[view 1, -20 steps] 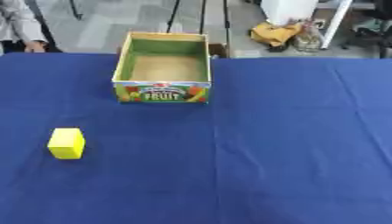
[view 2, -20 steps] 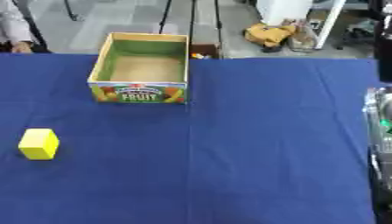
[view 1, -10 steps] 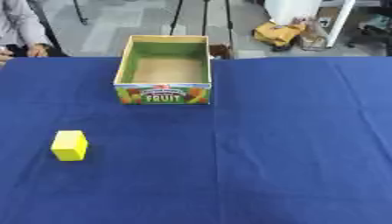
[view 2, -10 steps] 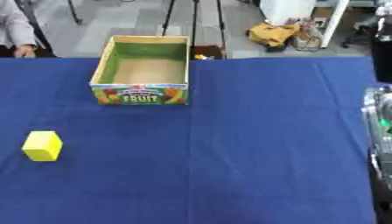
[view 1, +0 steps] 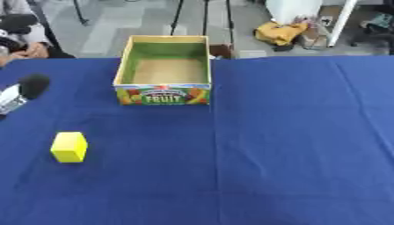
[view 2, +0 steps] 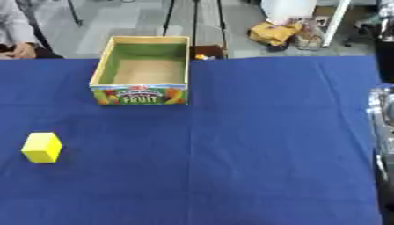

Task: Pick up objects on the table and place them in the box.

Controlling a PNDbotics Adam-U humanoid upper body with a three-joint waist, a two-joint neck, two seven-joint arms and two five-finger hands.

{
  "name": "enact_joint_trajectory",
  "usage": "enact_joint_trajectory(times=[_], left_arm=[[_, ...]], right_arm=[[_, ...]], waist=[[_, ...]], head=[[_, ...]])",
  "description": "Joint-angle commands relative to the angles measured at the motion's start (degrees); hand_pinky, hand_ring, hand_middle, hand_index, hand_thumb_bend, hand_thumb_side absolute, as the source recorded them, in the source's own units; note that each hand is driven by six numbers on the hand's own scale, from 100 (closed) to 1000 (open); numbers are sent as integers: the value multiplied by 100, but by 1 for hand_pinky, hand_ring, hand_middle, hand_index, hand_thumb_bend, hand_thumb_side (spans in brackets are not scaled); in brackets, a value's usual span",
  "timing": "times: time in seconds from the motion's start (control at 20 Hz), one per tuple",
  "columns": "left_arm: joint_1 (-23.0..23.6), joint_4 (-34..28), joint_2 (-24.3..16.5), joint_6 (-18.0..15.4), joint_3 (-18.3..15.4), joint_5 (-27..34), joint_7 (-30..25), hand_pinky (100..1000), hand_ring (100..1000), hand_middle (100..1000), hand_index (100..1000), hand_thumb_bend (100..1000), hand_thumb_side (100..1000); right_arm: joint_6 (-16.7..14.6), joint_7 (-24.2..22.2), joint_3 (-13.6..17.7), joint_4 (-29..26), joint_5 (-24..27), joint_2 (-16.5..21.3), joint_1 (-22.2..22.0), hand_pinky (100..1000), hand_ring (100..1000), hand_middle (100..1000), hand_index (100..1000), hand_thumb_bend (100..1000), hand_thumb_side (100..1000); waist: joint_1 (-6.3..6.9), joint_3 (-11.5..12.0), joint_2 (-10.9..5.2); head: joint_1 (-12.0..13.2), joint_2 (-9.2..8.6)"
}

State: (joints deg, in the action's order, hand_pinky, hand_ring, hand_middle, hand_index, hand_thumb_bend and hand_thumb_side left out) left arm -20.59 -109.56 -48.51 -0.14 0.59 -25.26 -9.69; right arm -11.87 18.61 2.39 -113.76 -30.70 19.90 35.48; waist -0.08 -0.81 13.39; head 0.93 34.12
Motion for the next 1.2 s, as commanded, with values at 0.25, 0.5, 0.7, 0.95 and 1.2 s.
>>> enact_joint_trajectory(times=[0.25,0.5,0.7,0.95,1.2], left_arm=[[-191,411,-1109,302,496,-569,-561,834,936,932,1000,712,933],[-161,798,-1812,170,562,-1002,-994,840,952,953,1000,717,833],[-237,1023,-1992,-85,634,-1343,-1335,837,954,966,1000,682,763],[-436,1371,-1850,-484,780,-1756,-1748,841,955,983,1000,650,719],[-746,1802,-1687,-878,1013,-2123,-2153,835,949,992,1000,652,694]], right_arm=[[9,-20,-18,-83,-17,84,109,765,855,760,872,100,962],[0,-38,-30,-83,9,34,135,765,855,759,872,100,962],[-7,-54,-42,-83,25,7,149,765,854,759,872,100,963],[-3,-61,-40,-83,31,2,149,765,855,758,872,100,964],[-2,-81,-54,-83,42,-13,154,765,855,758,871,100,965]], waist=[[-29,-65,-70],[-56,-122,-54],[-63,-153,-48],[-76,-169,-34],[-92,-175,-27]], head=[[196,-117],[296,-159],[339,-183],[372,-213],[399,-228]])
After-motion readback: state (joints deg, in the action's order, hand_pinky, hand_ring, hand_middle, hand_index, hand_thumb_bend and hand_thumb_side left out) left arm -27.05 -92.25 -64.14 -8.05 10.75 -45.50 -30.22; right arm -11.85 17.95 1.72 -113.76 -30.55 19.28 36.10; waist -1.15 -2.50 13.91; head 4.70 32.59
